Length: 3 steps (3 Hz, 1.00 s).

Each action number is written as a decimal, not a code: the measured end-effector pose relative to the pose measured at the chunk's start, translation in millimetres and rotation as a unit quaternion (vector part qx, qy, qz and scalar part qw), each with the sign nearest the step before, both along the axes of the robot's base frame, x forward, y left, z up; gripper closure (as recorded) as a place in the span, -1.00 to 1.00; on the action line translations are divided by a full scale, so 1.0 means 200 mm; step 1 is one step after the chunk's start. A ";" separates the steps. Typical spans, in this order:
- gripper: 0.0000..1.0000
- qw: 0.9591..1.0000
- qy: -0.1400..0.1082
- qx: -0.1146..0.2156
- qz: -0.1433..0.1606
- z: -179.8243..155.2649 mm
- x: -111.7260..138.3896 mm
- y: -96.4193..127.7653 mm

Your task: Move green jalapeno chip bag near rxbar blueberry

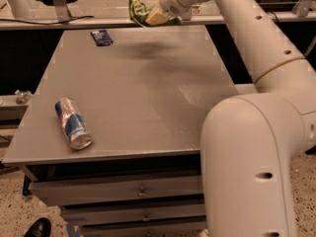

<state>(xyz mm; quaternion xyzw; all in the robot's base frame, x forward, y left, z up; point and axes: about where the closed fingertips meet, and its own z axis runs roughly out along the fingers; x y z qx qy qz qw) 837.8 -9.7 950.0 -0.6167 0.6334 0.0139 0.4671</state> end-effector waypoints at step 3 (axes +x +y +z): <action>1.00 0.999 0.020 -0.040 0.011 -0.23 0.18 0.27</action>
Offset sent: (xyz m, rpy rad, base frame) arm 0.0561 0.0562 -0.0429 -0.1066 0.0429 0.0226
